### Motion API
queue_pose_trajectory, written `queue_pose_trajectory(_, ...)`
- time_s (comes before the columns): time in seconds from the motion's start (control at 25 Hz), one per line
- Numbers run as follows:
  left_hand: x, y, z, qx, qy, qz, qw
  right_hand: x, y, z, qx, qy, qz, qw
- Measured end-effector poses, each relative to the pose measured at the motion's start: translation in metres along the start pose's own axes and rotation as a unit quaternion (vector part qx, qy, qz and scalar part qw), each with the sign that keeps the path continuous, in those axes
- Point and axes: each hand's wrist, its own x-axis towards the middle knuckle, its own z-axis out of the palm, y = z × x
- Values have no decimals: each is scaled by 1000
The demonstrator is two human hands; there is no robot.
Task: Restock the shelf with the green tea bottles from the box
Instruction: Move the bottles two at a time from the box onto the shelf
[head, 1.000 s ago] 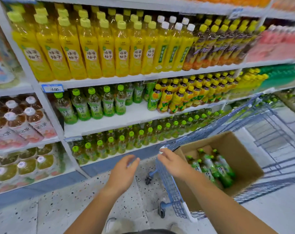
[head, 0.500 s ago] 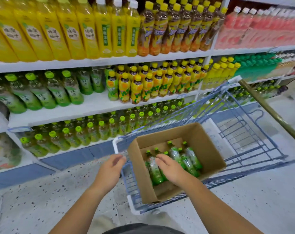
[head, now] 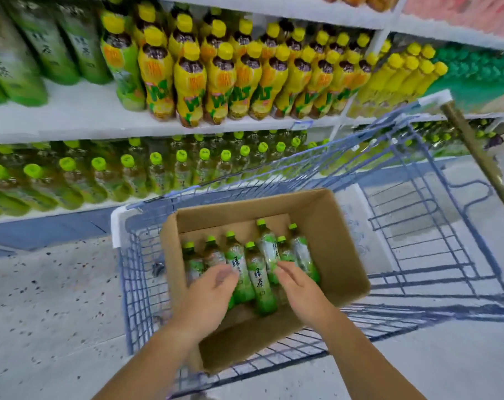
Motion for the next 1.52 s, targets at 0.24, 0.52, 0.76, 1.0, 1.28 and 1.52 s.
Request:
queue_pose_trajectory(0.24, 95, -52, 71, 37, -57, -33, 997, 75, 71, 3, -25, 4, 28, 999)
queue_pose_trajectory(0.52, 152, -78, 143, 123, -87, -70, 986, 139, 128, -22, -77, 17, 73, 994)
queue_pose_trajectory(0.76, 165, -72, 190, 181, 6, -165, 970, 193, 154, -40, -145, -20, 78, 986)
queue_pose_trajectory(1.0, 188, -72, 193, 252, 33, -169, 952, 220, 176, -41, -168, -23, 86, 982)
queue_pose_trajectory(1.28, 202, -62, 195, 353, -9, -175, 919, 235, 172, -29, -266, 3, 77, 961)
queue_pose_trajectory(1.52, 188, -75, 217, 262, 52, -158, 951, 243, 176, -31, -287, 14, 62, 956)
